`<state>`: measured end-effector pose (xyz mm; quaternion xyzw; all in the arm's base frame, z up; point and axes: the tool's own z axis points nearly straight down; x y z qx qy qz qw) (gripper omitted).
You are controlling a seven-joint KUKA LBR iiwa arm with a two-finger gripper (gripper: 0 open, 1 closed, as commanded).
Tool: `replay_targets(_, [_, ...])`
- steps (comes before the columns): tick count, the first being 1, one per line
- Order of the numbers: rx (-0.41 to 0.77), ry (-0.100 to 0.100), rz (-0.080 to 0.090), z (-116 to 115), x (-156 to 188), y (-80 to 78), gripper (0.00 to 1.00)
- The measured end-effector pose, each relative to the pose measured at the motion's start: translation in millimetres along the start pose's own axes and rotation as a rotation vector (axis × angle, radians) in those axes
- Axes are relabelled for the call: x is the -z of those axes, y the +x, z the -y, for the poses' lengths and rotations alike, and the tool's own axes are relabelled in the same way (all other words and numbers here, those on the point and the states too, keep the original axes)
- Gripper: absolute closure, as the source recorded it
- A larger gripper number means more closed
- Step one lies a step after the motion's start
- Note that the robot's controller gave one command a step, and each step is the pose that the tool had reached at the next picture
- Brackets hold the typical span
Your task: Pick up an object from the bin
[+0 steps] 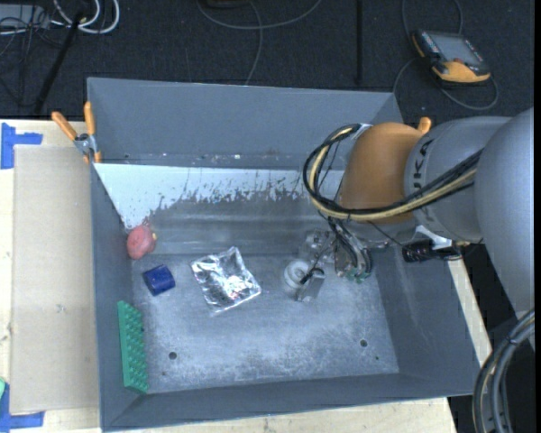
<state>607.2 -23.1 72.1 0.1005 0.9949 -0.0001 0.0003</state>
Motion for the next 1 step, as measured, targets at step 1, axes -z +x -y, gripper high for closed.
replay_targets(1, [0.031,-0.002,0.007,-12.4,134.5,6.8,1.00])
